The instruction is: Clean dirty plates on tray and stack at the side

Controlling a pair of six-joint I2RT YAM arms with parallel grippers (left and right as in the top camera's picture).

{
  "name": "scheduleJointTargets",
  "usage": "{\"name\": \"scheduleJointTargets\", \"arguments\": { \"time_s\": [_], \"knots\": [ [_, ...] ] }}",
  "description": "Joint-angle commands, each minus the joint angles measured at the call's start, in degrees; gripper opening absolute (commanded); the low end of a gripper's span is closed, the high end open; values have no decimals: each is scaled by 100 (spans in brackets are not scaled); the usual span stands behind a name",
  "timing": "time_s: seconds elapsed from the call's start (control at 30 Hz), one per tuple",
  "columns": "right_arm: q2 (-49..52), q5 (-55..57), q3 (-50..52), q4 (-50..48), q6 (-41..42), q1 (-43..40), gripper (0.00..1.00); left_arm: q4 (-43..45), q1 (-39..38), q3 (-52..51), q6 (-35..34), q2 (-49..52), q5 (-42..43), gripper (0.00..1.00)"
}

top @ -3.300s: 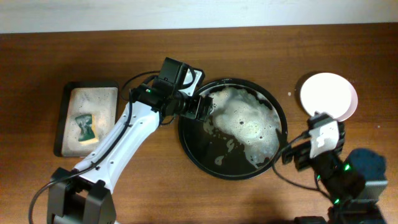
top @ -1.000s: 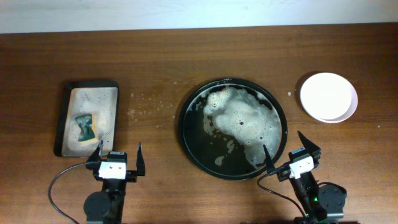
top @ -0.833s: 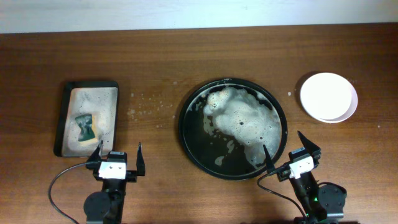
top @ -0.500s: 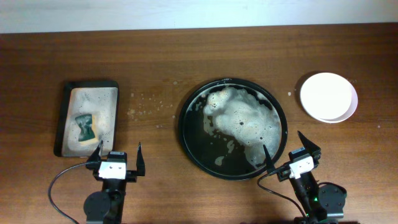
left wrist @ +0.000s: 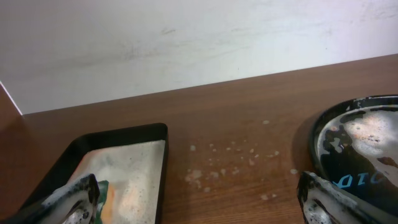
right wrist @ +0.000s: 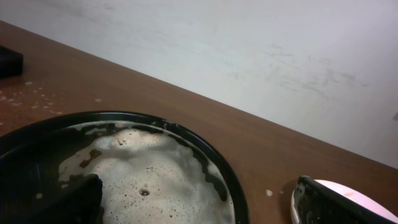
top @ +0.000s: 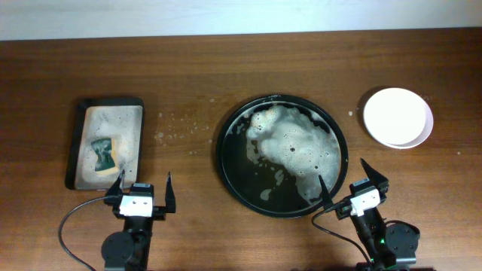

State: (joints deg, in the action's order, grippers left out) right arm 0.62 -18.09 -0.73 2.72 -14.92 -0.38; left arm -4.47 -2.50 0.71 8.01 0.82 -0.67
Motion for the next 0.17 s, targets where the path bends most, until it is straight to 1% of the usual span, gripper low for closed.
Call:
{"name": "scheduleJointTargets", "arguments": {
  "time_s": [0.0,0.13],
  "knots": [
    [-31,-33,42,7,79,0,99,-17,-22,-22,109,-48,-37,100],
    [-31,-33,42,7,79,0,99,-17,-24,-22,109,-48,-37,100]
  ]
}}
